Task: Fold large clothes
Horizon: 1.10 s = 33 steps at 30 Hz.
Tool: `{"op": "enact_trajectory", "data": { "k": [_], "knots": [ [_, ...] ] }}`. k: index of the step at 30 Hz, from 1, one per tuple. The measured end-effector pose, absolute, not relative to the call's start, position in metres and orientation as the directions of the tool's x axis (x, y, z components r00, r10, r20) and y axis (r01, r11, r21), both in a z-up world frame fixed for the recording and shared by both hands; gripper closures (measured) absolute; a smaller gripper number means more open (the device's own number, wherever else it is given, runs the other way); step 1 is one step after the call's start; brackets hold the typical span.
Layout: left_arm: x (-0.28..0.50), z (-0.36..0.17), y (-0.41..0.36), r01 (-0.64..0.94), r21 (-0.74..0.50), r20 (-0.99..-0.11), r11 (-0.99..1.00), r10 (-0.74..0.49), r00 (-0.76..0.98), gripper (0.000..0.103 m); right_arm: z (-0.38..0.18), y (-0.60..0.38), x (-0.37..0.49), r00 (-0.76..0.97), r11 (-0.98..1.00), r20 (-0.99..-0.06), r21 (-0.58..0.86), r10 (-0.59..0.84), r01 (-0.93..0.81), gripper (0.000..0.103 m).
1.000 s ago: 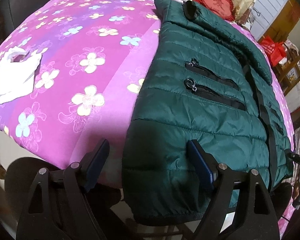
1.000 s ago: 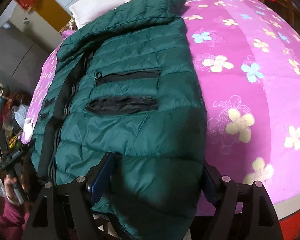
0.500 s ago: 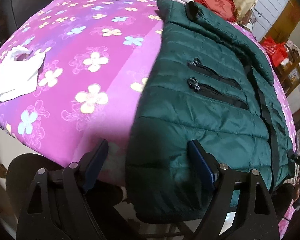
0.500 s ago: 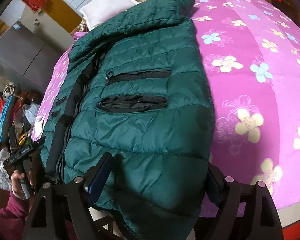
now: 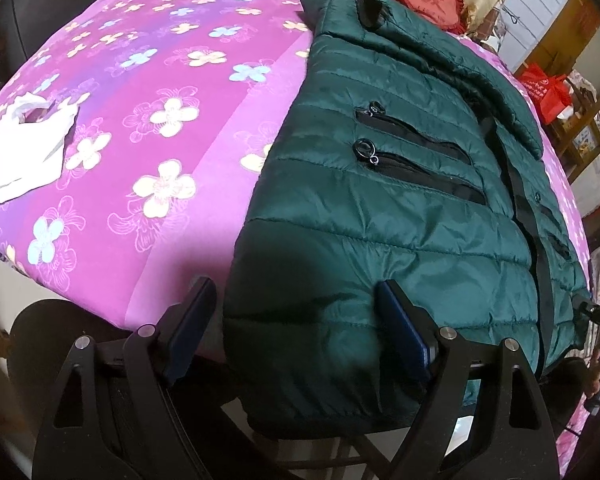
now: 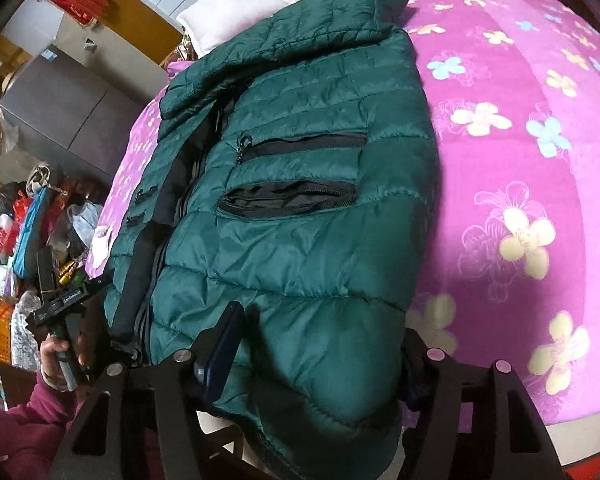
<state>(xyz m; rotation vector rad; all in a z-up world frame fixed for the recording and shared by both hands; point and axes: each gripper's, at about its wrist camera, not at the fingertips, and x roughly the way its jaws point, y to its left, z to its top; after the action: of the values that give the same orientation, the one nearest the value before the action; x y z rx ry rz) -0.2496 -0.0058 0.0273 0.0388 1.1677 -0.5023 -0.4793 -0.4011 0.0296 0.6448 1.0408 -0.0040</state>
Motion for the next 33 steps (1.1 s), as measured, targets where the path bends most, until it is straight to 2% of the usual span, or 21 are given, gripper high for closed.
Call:
{"op": "enact_trajectory", "data": {
  "k": [5,6,7,8,9,12,19,20,21,23,26,33],
  "knots": [
    [-0.254,0.027,-0.012,0.411,-0.211,-0.884,0.887,-0.353,0.308,0.016,0.032,-0.393,-0.481,0.541,0.844,-0.801,0.458,0.256,0.278,0.037],
    [-0.255,0.027,-0.015,0.426,-0.216,-0.882,0.878,-0.363,0.3,0.018,0.033,-0.389,-0.479,0.54,0.853,-0.806,0.443,0.243,0.276,0.041],
    [-0.256,0.028,-0.018,0.45,-0.229,-0.876,0.863,-0.384,0.291,0.025,0.033,-0.387,-0.478,0.541,0.856,-0.806,0.439,0.241,0.273,0.055],
    [-0.257,0.029,-0.019,0.463,-0.239,-0.872,0.853,-0.399,0.285,0.043,0.033,-0.386,-0.477,0.542,0.857,-0.806,0.437,0.24,0.272,0.06],
    [-0.258,0.031,-0.02,0.473,-0.239,-0.87,0.848,-0.403,0.283,0.05,0.035,-0.385,-0.476,0.544,0.857,-0.804,0.439,0.24,0.271,0.064],
    [-0.258,0.034,-0.021,0.486,-0.218,-0.869,0.846,-0.394,0.297,0.058,0.036,-0.389,-0.476,0.541,0.858,-0.802,0.444,0.253,0.257,0.064],
    [-0.254,0.032,-0.018,0.452,-0.248,-0.872,0.857,-0.401,0.281,0.057,0.031,-0.393,-0.48,0.559,0.847,-0.789,0.462,0.256,0.264,0.066],
    [-0.256,0.034,-0.02,0.461,-0.238,-0.87,0.855,-0.399,0.29,0.063,0.034,-0.393,-0.48,0.567,0.847,-0.786,0.46,0.247,0.268,0.068],
    [-0.256,0.038,-0.02,0.466,-0.231,-0.866,0.854,-0.399,0.303,0.076,0.037,-0.393,-0.479,0.572,0.846,-0.785,0.458,0.239,0.274,0.074],
    [-0.253,0.05,-0.017,0.47,-0.24,-0.848,0.849,-0.419,0.325,0.088,0.05,-0.395,-0.476,0.599,0.846,-0.77,0.458,0.222,0.275,0.079],
    [-0.241,0.071,-0.013,0.461,-0.316,-0.806,0.829,-0.491,0.33,0.09,0.083,-0.401,-0.472,0.678,0.841,-0.701,0.489,0.221,0.232,0.083],
    [-0.219,0.11,-0.023,0.466,-0.304,-0.74,0.831,-0.514,0.434,0.09,0.12,-0.414,-0.45,0.747,0.847,-0.645,0.48,0.164,0.229,0.083]
  ]
}}
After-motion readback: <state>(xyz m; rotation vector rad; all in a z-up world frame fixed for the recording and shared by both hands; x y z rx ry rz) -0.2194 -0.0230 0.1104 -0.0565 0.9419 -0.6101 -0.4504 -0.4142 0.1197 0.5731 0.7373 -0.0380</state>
